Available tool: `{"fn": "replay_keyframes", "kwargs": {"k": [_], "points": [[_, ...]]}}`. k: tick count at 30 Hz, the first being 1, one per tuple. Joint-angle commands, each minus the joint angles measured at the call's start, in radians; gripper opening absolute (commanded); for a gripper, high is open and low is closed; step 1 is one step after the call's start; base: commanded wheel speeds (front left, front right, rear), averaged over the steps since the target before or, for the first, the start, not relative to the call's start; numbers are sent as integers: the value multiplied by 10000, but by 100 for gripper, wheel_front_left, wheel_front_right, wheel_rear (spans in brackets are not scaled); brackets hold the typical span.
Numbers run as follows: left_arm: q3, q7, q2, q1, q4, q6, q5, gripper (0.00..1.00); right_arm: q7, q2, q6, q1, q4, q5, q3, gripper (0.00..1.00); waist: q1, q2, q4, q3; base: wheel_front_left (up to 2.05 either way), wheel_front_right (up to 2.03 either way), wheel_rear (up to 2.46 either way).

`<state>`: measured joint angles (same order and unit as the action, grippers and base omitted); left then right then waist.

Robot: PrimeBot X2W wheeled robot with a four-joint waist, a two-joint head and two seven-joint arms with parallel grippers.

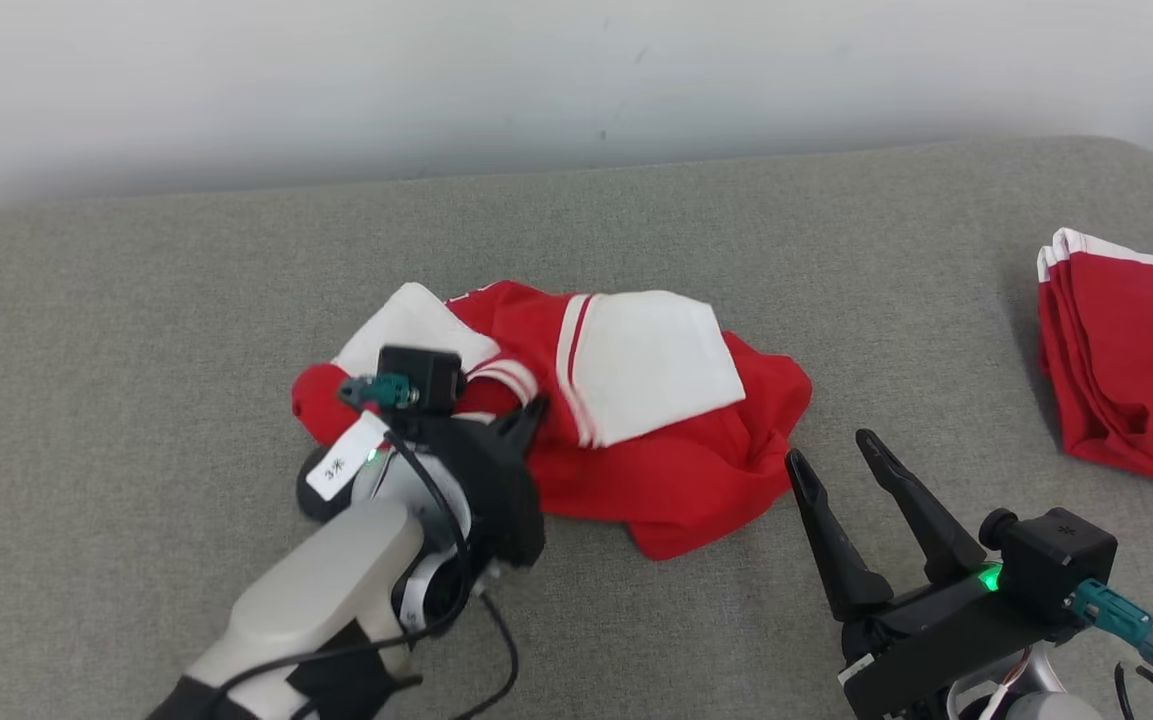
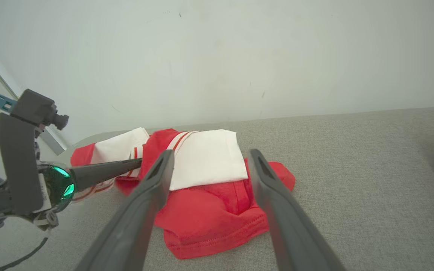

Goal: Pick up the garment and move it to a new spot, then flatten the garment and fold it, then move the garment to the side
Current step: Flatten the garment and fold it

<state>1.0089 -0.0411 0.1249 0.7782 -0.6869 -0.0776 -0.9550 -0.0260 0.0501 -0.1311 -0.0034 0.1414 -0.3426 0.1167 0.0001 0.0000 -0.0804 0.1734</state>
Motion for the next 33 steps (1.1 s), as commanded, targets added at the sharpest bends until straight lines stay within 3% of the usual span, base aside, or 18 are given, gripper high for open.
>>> {"fn": "replay_keyframes", "kwargs": {"k": [1,9,24,33], "points": [[-96,226,-46,388,242,88,100,0,36,13,8,55,-10,68,-54,100,-1,0,11,-62,0,0,0],[-424,761,-319,1913,1321,215,392,0,-16,13,8,140,-80,28,55,100,-1,0,8,-351,0,0,0],[-1251,1454,-561,4209,3935,56,655,0,-15,15,8,358,-138,-28,97,100,-1,0,256,-706,0,0,0],[-1572,1845,-712,4607,5319,90,-299,0,-32,15,8,417,-127,-46,101,100,-1,0,517,-769,0,0,0]]}}
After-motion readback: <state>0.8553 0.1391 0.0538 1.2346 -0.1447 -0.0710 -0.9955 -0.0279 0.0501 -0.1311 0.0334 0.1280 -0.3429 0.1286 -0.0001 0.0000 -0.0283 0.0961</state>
